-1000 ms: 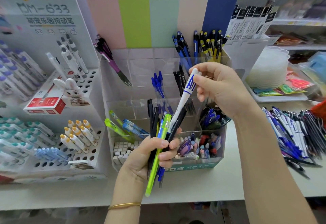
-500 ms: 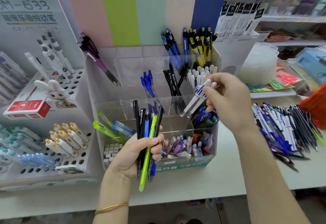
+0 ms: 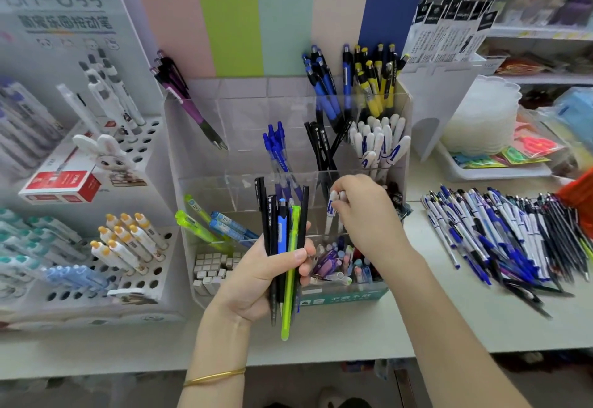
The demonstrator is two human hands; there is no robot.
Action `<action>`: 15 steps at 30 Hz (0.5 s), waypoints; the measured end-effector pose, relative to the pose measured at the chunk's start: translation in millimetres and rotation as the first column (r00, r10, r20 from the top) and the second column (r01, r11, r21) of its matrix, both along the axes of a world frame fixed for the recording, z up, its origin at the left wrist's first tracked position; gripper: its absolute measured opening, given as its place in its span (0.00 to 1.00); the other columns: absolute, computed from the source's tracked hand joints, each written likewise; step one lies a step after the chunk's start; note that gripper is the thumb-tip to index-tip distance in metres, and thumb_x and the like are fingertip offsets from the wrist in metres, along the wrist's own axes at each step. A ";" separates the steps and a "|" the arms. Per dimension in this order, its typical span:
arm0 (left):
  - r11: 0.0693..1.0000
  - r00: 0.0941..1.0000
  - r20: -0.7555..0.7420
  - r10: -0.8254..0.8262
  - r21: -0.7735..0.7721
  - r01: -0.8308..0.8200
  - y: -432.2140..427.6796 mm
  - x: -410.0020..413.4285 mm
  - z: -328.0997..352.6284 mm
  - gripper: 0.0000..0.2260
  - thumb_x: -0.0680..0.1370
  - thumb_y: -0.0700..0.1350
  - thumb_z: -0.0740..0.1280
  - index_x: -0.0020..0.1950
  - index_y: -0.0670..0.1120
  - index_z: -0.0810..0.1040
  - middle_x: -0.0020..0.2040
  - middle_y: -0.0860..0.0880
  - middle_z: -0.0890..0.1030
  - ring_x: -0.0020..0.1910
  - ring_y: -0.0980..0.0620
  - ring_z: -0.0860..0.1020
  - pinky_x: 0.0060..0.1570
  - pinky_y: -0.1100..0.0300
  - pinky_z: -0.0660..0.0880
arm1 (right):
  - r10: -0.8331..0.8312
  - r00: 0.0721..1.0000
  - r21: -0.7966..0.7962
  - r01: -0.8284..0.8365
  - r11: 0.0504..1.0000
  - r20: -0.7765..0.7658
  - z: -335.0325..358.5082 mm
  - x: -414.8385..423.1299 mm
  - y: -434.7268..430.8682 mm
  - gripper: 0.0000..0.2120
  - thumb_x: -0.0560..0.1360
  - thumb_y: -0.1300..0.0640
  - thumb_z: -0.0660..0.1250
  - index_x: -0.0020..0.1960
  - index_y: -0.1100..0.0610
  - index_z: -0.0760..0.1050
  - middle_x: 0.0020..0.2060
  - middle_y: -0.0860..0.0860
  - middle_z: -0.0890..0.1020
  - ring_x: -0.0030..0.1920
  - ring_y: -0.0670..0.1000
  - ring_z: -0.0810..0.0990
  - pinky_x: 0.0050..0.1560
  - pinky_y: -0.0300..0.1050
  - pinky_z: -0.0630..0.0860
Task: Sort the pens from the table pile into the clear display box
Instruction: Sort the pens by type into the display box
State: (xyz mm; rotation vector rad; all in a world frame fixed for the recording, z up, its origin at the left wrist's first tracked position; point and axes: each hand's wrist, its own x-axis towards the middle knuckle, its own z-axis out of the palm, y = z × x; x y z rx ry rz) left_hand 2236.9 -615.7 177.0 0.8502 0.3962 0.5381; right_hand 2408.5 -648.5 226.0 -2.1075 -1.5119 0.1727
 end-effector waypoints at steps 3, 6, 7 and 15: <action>0.999 1.000 0.007 0.016 0.047 -0.017 -1.8 -0.5 -0.5 0.24 0.68 0.38 0.71 0.63 0.43 0.71 0.42 0.47 0.78 0.35 0.52 0.75 0.34 0.59 0.75 | -0.011 1.000 -0.100 0.012 0.995 0.008 -4.6 -1.9 5.9 0.07 0.79 0.61 0.60 0.54 0.59 0.76 0.50 0.55 0.76 0.50 0.54 0.76 0.49 0.46 0.72; 0.998 1.000 0.013 0.018 0.056 -0.019 -4.0 0.2 -0.3 0.22 0.68 0.39 0.72 0.61 0.44 0.73 0.42 0.47 0.79 0.35 0.52 0.75 0.35 0.59 0.75 | -0.036 0.999 -0.067 0.036 0.997 -0.004 -5.3 -3.7 7.0 0.08 0.80 0.61 0.60 0.55 0.61 0.75 0.49 0.56 0.77 0.50 0.55 0.76 0.50 0.49 0.74; 0.998 1.000 0.013 0.019 0.059 -0.020 -4.3 0.5 -0.5 0.20 0.68 0.39 0.72 0.59 0.45 0.75 0.42 0.47 0.79 0.35 0.52 0.75 0.35 0.59 0.75 | -0.047 0.999 -0.064 0.046 0.997 -0.010 -5.9 -4.7 5.9 0.08 0.79 0.62 0.60 0.56 0.61 0.74 0.49 0.57 0.77 0.50 0.56 0.76 0.50 0.51 0.74; 0.992 0.998 0.001 0.055 0.111 -0.055 -5.3 0.2 -0.4 0.20 0.69 0.40 0.73 0.59 0.44 0.74 0.41 0.47 0.79 0.36 0.51 0.75 0.37 0.58 0.75 | -0.008 0.972 0.291 0.078 0.953 -0.234 8.4 -20.0 -18.4 0.09 0.78 0.66 0.61 0.56 0.58 0.74 0.47 0.52 0.79 0.46 0.52 0.80 0.45 0.50 0.78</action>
